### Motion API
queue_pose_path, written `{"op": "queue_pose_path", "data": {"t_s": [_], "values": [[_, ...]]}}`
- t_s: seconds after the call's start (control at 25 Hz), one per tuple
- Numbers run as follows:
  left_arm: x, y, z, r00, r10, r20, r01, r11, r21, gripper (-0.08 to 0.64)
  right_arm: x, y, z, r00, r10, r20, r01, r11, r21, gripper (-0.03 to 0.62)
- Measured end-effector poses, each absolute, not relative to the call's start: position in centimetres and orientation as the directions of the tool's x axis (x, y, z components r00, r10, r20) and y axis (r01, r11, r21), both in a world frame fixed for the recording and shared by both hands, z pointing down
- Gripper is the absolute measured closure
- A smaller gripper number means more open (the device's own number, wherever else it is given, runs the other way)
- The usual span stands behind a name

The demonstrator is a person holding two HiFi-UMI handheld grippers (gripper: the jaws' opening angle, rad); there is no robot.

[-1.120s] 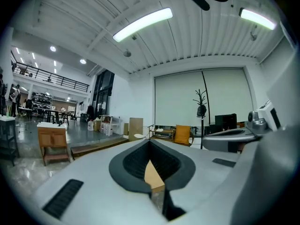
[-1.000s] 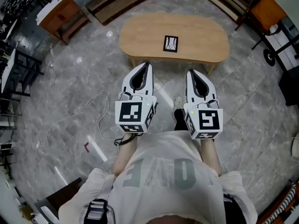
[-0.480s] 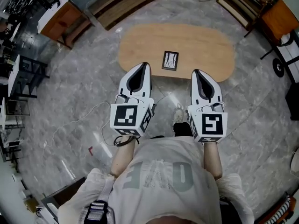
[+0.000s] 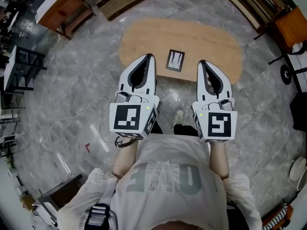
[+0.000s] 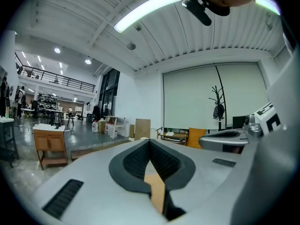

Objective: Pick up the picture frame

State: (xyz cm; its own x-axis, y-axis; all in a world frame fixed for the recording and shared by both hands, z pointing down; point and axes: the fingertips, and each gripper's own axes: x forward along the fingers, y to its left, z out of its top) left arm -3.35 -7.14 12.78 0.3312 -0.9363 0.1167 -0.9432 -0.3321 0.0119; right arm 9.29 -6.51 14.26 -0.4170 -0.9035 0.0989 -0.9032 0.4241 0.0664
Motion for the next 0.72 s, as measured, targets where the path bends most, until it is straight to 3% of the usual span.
{"op": "queue_pose_path", "data": {"t_s": [0.72], "values": [[-7.1,-14.3,11.9,0.458,-0.884,0.094,-0.889,-0.458,0.026,0.551,5.8,-10.1,13.2,-0.246,-0.965,0.095,-0.965,0.253,0.074,0.586]]}}
